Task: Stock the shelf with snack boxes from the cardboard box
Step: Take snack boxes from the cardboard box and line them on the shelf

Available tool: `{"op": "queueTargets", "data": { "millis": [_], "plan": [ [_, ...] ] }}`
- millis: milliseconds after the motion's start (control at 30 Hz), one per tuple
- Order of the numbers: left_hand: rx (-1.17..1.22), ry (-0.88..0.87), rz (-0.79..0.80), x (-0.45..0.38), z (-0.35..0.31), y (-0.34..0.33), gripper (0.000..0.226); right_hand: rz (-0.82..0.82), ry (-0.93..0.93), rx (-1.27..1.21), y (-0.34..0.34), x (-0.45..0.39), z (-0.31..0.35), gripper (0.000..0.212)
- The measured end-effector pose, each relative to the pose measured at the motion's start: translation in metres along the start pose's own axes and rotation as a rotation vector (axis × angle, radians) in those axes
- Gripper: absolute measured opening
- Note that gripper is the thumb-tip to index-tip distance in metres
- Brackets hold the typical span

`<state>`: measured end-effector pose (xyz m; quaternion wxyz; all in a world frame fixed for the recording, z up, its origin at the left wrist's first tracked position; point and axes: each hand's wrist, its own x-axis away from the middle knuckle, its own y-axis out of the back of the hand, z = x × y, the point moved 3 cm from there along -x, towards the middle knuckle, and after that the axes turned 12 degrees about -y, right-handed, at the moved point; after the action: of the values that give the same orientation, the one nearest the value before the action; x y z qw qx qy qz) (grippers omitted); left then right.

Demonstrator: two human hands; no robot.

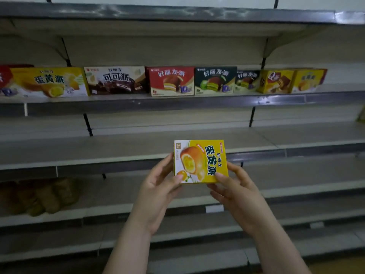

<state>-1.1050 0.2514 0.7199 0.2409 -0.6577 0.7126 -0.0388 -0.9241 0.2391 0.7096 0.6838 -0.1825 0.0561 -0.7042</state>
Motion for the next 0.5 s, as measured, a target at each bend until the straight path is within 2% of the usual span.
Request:
{"op": "queueTargets", "data": {
  "millis": [133,200,267,333,433,500],
  "plan": [
    [0.051,0.05,-0.007,0.035,0.014,-0.018,0.053,-0.064,0.005,-0.058,0.022,0.037,-0.016,0.04],
    [0.065,0.071,0.02,0.045,0.017,-0.034,0.052,-0.086,0.015,-0.046,0.039,0.054,-0.015,0.056],
    [0.056,0.108,0.065,0.048,0.017,-0.051,0.049,-0.118,0.074,0.072,0.054,0.068,-0.007,0.071],
    [0.003,0.198,0.148,0.047,0.017,-0.071,0.052,-0.205,0.228,0.318,0.072,0.08,0.005,0.076],
    [0.015,0.382,0.214,0.041,0.022,-0.1,0.069,-0.316,0.635,0.752,0.1,0.086,0.032,0.078],
    [0.04,0.437,0.226,0.036,0.026,-0.126,0.063,-0.375,0.877,1.018,0.122,0.084,0.047,0.085]
  ]
}}
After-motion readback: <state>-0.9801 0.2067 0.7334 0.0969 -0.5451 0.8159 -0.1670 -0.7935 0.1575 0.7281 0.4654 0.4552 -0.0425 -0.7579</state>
